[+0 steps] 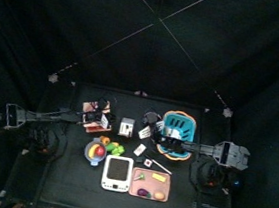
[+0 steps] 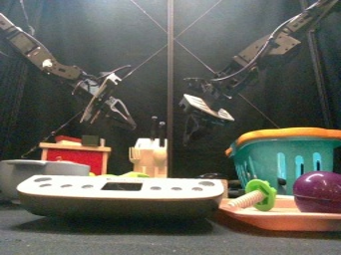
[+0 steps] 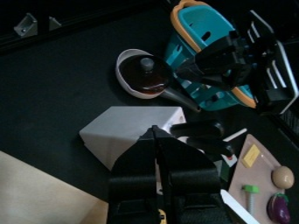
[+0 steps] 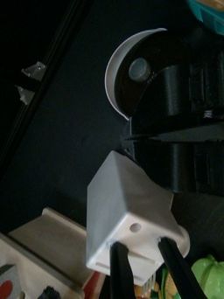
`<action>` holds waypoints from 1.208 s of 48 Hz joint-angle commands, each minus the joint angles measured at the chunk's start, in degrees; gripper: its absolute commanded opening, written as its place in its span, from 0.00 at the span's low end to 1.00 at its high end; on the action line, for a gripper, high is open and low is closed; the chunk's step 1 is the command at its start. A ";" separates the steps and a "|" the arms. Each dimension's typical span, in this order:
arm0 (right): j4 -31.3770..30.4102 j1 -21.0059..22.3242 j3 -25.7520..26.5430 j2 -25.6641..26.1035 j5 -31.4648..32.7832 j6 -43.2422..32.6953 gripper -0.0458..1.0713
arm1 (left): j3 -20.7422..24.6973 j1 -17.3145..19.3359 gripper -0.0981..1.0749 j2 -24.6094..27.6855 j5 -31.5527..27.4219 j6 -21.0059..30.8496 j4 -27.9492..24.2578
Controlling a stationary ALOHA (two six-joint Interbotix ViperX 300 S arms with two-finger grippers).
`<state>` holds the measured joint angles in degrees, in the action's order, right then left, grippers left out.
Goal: Grab pot lid
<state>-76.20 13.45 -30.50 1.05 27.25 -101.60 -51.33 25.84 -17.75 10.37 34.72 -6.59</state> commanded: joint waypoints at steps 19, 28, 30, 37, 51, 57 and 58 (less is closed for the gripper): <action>48.52 11.34 18.81 -4.39 17.31 53.96 0.52 | -9.67 -6.86 0.30 -15.29 0.44 0.18 1.49; 63.11 16.96 26.72 -12.83 27.33 74.62 0.66 | -10.72 -7.03 0.30 -15.47 0.18 0.18 1.85; 63.11 18.11 26.63 -13.18 28.04 74.71 0.74 | -10.99 -7.12 0.30 -15.47 0.18 0.18 1.76; 63.90 19.69 27.60 -14.94 29.36 74.79 0.80 | -11.34 -7.12 0.30 -15.47 0.18 0.18 1.76; 64.42 20.48 29.44 -19.34 32.17 75.50 0.80 | -12.13 -6.77 0.30 -15.47 0.09 0.18 1.85; 64.86 20.48 29.44 -20.39 31.99 75.50 0.79 | -12.22 -6.77 0.30 -15.47 0.09 0.18 1.76; 64.78 20.39 29.44 -20.57 31.99 75.59 0.79 | -12.22 -6.77 0.30 -15.47 0.09 0.18 1.76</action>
<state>-11.43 33.57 -2.55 -20.57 59.41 -26.10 -64.07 18.98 -33.13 10.28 34.98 -4.83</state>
